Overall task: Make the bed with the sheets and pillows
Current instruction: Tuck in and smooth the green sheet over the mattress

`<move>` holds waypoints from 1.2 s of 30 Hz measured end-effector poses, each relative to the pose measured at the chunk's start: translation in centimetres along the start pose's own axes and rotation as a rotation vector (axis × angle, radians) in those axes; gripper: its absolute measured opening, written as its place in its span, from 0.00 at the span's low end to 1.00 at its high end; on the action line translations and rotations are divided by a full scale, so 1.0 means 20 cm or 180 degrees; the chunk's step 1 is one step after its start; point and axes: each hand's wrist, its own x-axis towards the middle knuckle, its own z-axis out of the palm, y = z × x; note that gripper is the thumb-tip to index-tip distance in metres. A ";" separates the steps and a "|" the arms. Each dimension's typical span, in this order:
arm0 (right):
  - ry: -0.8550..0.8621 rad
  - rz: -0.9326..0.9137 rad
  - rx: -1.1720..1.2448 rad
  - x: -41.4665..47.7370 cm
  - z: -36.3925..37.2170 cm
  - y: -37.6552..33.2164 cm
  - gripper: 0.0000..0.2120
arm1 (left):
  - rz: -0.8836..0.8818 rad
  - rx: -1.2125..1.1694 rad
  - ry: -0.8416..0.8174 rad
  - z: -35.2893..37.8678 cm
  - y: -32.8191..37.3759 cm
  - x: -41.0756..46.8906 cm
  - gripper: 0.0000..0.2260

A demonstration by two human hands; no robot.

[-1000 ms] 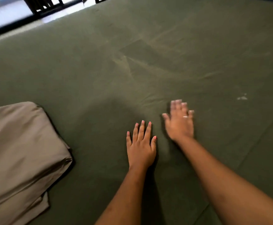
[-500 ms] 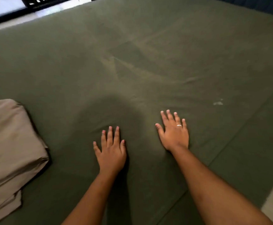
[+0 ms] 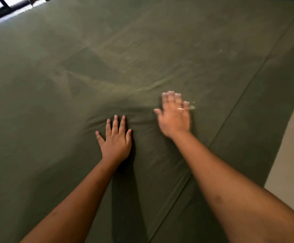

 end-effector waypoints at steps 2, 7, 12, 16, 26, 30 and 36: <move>-0.0335 -0.0700 0.0059 0.05 0.06 -0.19 0.30 | 0.0065 0.0005 0.0025 0.01 0.09 0.10 0.24; -0.0329 -0.0506 0.0024 0.20 0.12 0.09 0.29 | 0.0020 0.0034 0.0051 0.01 0.24 0.31 0.24; 0.0056 0.0718 -0.0287 0.28 -0.05 0.80 0.31 | 0.0209 0.0156 -0.0002 0.03 0.47 0.46 0.25; 0.0008 0.1723 -0.0271 0.32 -0.19 1.12 0.31 | 0.0725 0.0201 0.0098 0.10 0.81 0.47 0.26; -0.0250 0.0286 0.0290 0.58 -0.04 0.65 0.29 | 0.1409 0.0486 -0.0129 0.26 1.25 0.26 0.36; -0.0053 0.0378 0.0035 0.53 -0.08 0.88 0.29 | 0.1256 0.0145 0.0218 0.28 1.26 0.26 0.28; 0.0178 0.1004 -0.0205 0.38 -0.15 1.19 0.30 | 0.1074 0.0130 0.0154 0.28 1.28 0.21 0.27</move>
